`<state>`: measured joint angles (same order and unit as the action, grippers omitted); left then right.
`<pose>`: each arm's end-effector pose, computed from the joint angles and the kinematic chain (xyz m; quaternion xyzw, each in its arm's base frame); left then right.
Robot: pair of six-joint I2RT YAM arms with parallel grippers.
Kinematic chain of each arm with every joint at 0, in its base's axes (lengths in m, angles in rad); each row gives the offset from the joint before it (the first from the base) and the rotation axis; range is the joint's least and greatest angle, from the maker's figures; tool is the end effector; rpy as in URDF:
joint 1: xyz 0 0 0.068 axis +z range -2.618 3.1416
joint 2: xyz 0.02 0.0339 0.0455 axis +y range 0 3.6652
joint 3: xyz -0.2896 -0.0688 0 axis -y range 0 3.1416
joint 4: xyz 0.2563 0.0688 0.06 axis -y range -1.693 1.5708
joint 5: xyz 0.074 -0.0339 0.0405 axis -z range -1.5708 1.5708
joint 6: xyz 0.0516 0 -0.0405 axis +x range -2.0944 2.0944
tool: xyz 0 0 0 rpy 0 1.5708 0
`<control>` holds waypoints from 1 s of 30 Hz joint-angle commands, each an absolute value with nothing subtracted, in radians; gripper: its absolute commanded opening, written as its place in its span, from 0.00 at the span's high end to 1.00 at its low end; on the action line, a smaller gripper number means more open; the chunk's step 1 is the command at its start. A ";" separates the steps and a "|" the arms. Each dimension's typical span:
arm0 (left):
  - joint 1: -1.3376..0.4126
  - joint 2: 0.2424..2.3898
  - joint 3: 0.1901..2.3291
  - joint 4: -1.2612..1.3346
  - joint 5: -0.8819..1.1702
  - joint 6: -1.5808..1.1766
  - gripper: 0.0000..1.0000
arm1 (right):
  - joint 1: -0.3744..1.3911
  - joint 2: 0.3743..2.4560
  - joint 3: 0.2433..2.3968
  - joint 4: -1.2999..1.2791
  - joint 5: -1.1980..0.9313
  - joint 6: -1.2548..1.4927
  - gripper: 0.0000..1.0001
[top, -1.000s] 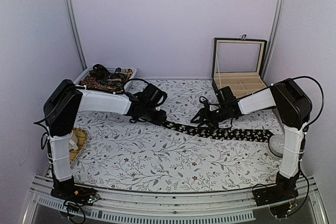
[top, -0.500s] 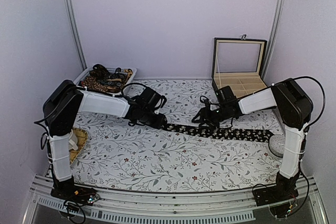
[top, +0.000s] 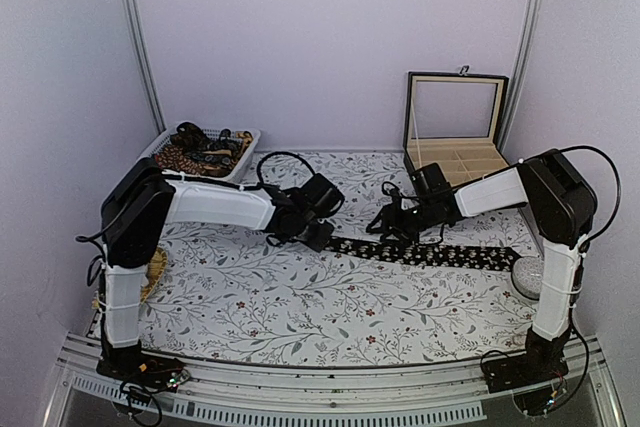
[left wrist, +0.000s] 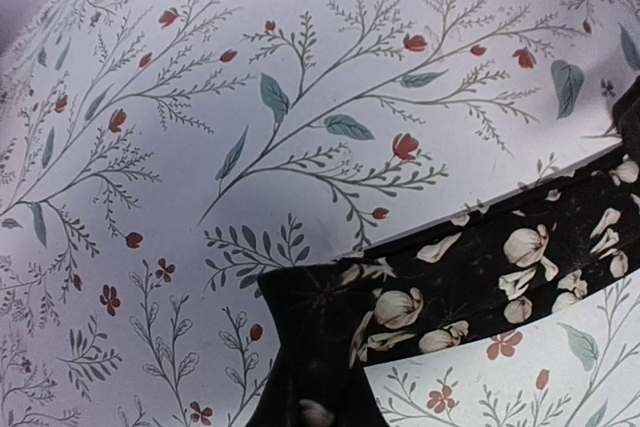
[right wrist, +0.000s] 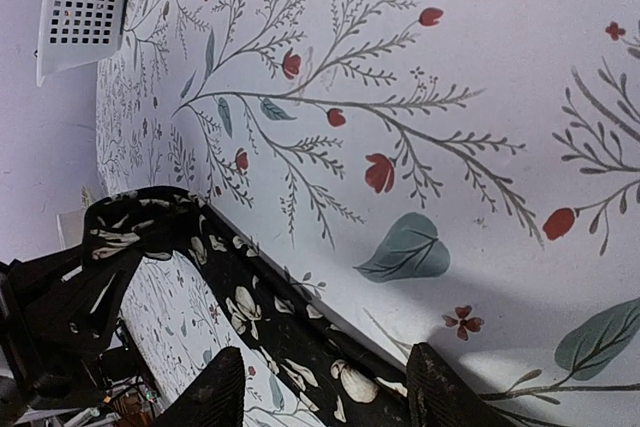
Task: Roll the ties
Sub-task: Roll the tie at the center of the board.
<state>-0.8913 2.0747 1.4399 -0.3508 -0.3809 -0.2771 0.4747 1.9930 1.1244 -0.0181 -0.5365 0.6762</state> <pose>0.3097 -0.3529 0.1618 0.2322 0.9127 -0.0050 0.3362 0.3658 0.2176 0.1290 0.0029 0.9127 0.3855 0.1354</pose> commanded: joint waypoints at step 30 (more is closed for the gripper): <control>-1.061 2.310 1.585 -0.605 -0.847 -0.176 1.00 | 0.456 1.952 1.108 -0.067 -0.547 0.695 0.45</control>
